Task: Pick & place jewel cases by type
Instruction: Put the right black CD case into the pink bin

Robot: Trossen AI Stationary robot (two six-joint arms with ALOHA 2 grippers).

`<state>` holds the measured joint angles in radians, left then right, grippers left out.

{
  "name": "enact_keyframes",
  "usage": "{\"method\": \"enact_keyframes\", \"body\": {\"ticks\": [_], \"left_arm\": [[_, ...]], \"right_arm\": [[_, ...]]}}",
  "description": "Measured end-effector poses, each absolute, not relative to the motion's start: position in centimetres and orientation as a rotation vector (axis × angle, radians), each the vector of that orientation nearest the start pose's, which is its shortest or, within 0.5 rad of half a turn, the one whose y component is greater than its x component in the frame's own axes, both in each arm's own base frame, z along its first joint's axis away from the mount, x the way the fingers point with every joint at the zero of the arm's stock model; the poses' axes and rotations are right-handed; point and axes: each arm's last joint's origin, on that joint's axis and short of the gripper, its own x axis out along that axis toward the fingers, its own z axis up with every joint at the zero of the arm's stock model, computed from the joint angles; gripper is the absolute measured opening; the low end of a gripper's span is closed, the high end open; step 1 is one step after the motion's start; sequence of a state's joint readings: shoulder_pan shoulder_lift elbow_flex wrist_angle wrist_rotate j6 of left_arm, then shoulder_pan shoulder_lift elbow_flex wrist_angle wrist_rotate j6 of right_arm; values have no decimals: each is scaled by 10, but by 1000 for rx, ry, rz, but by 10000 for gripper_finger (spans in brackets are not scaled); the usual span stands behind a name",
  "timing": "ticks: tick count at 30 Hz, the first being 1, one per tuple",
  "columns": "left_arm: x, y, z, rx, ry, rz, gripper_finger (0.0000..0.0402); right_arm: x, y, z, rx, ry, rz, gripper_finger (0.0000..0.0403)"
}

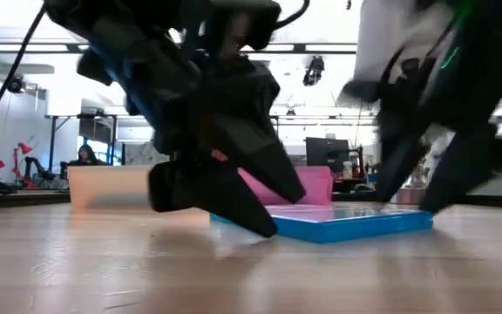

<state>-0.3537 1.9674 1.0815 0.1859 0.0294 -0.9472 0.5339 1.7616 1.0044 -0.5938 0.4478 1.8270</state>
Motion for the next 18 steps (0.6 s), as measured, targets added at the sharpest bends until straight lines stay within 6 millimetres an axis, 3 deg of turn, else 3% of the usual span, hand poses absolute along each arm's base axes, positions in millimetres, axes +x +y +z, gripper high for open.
{"method": "enact_keyframes", "body": {"ticks": [1, 5, 10, 15, 18], "left_arm": [[374, -136, 134, -778, 794, -3, 181], [377, -125, 133, -823, 815, -5, 181], [378, -125, 134, -821, 802, -13, 181], [378, -122, 132, -825, 831, -28, 181], [375, -122, 129, -823, 875, -59, 181]], "right_arm": [[275, 141, 136, 974, 820, -906, 240], [280, 126, 123, 1019, 768, -867, 240], [273, 118, 119, 1056, 760, -846, 241], [277, 114, 110, 1088, 731, -672, 236], [281, 116, 116, 1073, 700, -585, 233]]}}
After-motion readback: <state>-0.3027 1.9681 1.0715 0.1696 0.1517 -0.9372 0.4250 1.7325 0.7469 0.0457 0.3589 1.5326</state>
